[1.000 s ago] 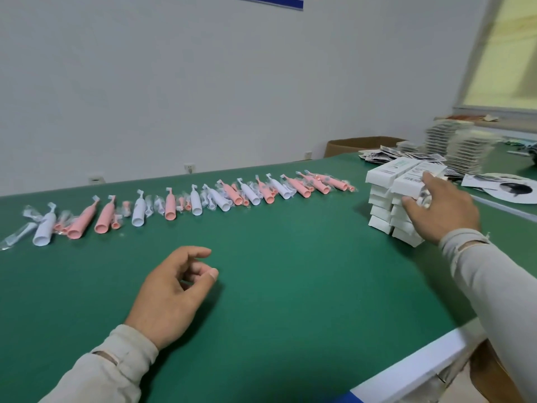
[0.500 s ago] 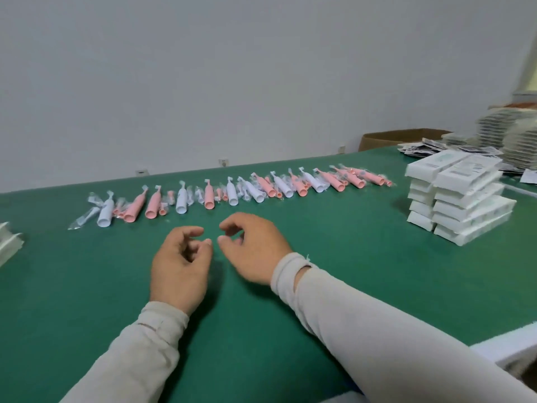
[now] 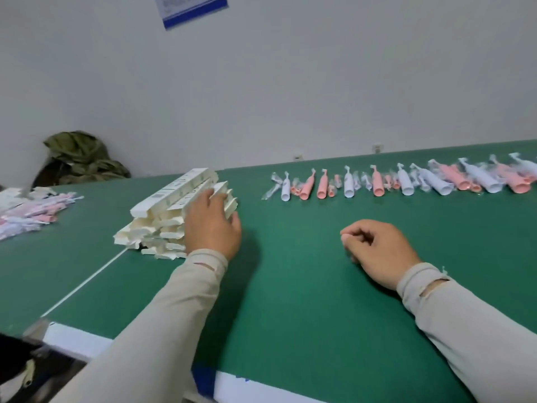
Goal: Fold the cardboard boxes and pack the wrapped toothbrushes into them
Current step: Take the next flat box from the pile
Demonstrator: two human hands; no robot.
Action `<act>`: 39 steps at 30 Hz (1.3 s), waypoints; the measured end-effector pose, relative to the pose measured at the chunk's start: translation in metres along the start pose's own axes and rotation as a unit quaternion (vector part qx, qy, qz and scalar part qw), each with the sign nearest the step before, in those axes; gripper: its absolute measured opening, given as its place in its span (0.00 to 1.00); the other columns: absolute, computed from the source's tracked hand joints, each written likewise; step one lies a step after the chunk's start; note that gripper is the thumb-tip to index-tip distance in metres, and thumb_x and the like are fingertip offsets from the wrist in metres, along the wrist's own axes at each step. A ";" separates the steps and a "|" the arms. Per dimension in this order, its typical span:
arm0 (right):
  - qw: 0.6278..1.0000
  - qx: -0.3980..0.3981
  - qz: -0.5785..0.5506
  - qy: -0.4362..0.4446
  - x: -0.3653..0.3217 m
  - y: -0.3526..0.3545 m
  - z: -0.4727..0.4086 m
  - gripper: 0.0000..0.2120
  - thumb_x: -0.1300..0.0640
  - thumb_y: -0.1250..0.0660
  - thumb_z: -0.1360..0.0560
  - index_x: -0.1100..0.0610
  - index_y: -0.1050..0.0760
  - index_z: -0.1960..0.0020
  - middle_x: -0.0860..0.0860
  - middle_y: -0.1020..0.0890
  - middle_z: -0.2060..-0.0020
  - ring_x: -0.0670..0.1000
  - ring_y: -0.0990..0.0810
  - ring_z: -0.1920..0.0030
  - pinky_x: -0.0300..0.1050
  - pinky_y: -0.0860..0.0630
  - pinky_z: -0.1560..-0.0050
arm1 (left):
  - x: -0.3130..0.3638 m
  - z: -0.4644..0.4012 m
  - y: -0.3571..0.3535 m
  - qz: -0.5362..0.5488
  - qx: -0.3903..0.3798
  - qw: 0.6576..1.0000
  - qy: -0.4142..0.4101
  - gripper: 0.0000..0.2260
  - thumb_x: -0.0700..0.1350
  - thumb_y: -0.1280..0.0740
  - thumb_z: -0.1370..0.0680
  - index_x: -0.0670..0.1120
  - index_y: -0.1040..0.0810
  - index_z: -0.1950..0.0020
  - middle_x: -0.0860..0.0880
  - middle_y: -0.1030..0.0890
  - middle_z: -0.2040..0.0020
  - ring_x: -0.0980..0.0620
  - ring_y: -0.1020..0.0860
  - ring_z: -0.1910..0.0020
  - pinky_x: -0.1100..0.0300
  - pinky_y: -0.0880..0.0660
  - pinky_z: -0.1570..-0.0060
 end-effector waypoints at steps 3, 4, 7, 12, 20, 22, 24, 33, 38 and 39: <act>1.000 0.000 -0.003 0.001 -0.004 0.001 0.001 0.06 0.61 0.30 0.24 0.53 0.20 0.58 0.52 0.17 0.65 0.52 0.21 0.64 0.49 0.22 0.53 | -0.055 -0.037 0.042 -0.086 0.063 0.992 0.067 0.21 0.48 0.34 0.23 0.42 0.26 0.31 0.39 0.30 0.29 0.37 0.32 0.31 0.46 0.35 0.32; 1.000 -0.002 -0.004 0.001 -0.005 0.000 0.000 0.06 0.61 0.30 0.24 0.53 0.20 0.59 0.51 0.17 0.65 0.52 0.21 0.64 0.49 0.21 0.52 | -0.073 -0.049 0.049 -0.118 0.057 0.987 0.097 0.23 0.50 0.34 0.23 0.41 0.27 0.31 0.38 0.29 0.29 0.37 0.32 0.32 0.45 0.34 0.33; 1.000 -0.007 -0.002 -0.002 -0.004 -0.002 0.000 0.07 0.60 0.30 0.24 0.52 0.20 0.60 0.49 0.17 0.66 0.50 0.21 0.64 0.49 0.21 0.52 | -0.122 -0.068 0.046 -0.195 -0.064 0.955 0.213 0.27 0.59 0.38 0.23 0.45 0.30 0.30 0.38 0.26 0.32 0.37 0.30 0.32 0.46 0.33 0.34; 1.000 0.003 -0.003 -0.013 0.002 0.000 -0.001 0.07 0.59 0.30 0.25 0.51 0.20 0.61 0.45 0.18 0.69 0.49 0.20 0.65 0.50 0.19 0.53 | -0.154 -0.069 0.023 -0.069 -0.140 0.950 0.270 0.24 0.59 0.37 0.23 0.48 0.28 0.31 0.39 0.20 0.40 0.36 0.23 0.40 0.42 0.30 0.35; 0.998 0.042 -0.050 -0.010 0.000 0.008 -0.002 0.07 0.58 0.30 0.24 0.47 0.21 0.58 0.44 0.19 0.67 0.46 0.21 0.66 0.44 0.23 0.59 | -0.065 -0.056 0.060 0.249 0.114 0.951 0.142 0.21 0.57 0.30 0.28 0.50 0.26 0.39 0.43 0.22 0.39 0.41 0.21 0.43 0.45 0.24 0.39; 0.992 0.067 -0.104 -0.012 -0.005 0.015 -0.003 0.05 0.57 0.30 0.24 0.48 0.20 0.56 0.46 0.17 0.64 0.47 0.18 0.65 0.44 0.21 0.60 | -0.005 -0.035 0.051 0.402 0.088 0.907 0.092 0.14 0.57 0.28 0.30 0.57 0.25 0.47 0.48 0.18 0.48 0.46 0.18 0.50 0.44 0.20 0.46; 0.969 0.056 -0.237 -0.037 -0.009 0.014 -0.002 0.01 0.53 0.30 0.22 0.50 0.20 0.52 0.52 0.15 0.57 0.47 0.16 0.63 0.44 0.20 0.61 | 0.057 -0.008 0.028 0.500 0.036 0.863 0.064 0.09 0.56 0.26 0.31 0.59 0.23 0.54 0.53 0.17 0.57 0.51 0.17 0.58 0.46 0.17 0.54; 0.896 0.134 -0.407 -0.118 0.016 0.061 0.000 0.13 0.50 0.32 0.21 0.56 0.21 0.40 0.53 0.14 0.57 0.53 0.14 0.58 0.50 0.19 0.57 | 0.215 0.081 -0.092 0.561 -0.298 0.771 -0.041 0.08 0.46 0.26 0.29 0.49 0.20 0.52 0.48 0.17 0.49 0.53 0.20 0.49 0.58 0.24 0.42; 0.889 -0.108 -0.407 -0.179 0.010 0.032 0.007 0.25 0.38 0.27 0.30 0.59 0.17 0.49 0.60 0.15 0.62 0.55 0.16 0.66 0.46 0.19 0.66 | 0.177 0.074 -0.120 0.673 -0.266 0.671 0.159 0.13 0.52 0.30 0.23 0.43 0.19 0.47 0.44 0.18 0.54 0.45 0.24 0.55 0.49 0.27 0.52; 0.884 -0.168 -0.393 -0.187 0.004 0.019 0.014 0.27 0.35 0.28 0.32 0.59 0.16 0.53 0.60 0.15 0.63 0.55 0.16 0.67 0.45 0.20 0.67 | 0.178 0.077 -0.127 0.686 -0.317 0.633 0.168 0.19 0.56 0.31 0.24 0.42 0.19 0.43 0.43 0.19 0.53 0.44 0.24 0.54 0.50 0.26 0.52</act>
Point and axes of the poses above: each hand's wrist, its own z-axis away from the middle knuckle, its own y-axis out of the back of the hand, x = y × z, the point moved 9 cm from there along -z, towards the middle knuckle
